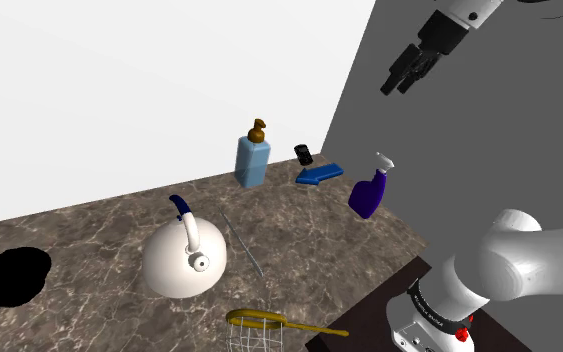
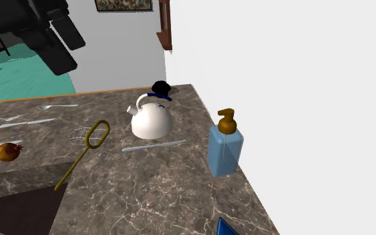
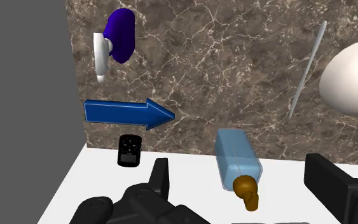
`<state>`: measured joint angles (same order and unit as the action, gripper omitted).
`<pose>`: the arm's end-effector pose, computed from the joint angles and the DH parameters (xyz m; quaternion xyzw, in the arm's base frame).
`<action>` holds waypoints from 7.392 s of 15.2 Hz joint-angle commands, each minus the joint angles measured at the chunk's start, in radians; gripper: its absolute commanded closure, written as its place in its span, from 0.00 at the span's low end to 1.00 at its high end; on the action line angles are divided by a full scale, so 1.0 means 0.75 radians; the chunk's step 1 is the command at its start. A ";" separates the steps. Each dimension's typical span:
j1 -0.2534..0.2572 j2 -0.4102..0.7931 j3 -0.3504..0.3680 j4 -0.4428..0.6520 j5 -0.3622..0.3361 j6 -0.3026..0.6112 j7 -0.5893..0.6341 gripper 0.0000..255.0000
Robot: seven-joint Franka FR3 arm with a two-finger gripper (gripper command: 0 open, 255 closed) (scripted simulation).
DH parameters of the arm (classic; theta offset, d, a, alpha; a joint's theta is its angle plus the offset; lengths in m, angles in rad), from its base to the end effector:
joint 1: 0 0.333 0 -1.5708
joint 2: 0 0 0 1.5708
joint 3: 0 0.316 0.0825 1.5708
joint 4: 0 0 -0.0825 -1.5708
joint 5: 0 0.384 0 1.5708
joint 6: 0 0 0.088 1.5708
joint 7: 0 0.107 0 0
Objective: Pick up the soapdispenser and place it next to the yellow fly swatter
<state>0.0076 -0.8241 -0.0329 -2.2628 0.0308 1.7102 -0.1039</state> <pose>0.3073 -0.0096 0.6610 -0.9895 -0.0424 -0.1366 0.0193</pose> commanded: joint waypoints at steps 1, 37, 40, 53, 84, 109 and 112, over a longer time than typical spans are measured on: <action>0.000 0.000 0.000 0.000 0.000 0.000 0.000 0.00; 0.088 1.338 0.235 0.504 -0.144 0.743 0.265 0.00; 0.088 1.339 0.235 0.505 -0.144 0.743 0.265 0.00; 0.088 1.339 0.235 0.504 -0.144 0.743 0.265 1.00; 0.090 1.281 0.242 0.971 -0.119 0.220 0.235 1.00; 0.150 0.261 0.251 0.387 0.024 -0.207 0.274 1.00; 0.164 0.158 0.254 0.380 0.037 -0.302 0.288 1.00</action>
<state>0.1260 -0.6749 0.1554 -1.9722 0.0540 1.5093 0.1063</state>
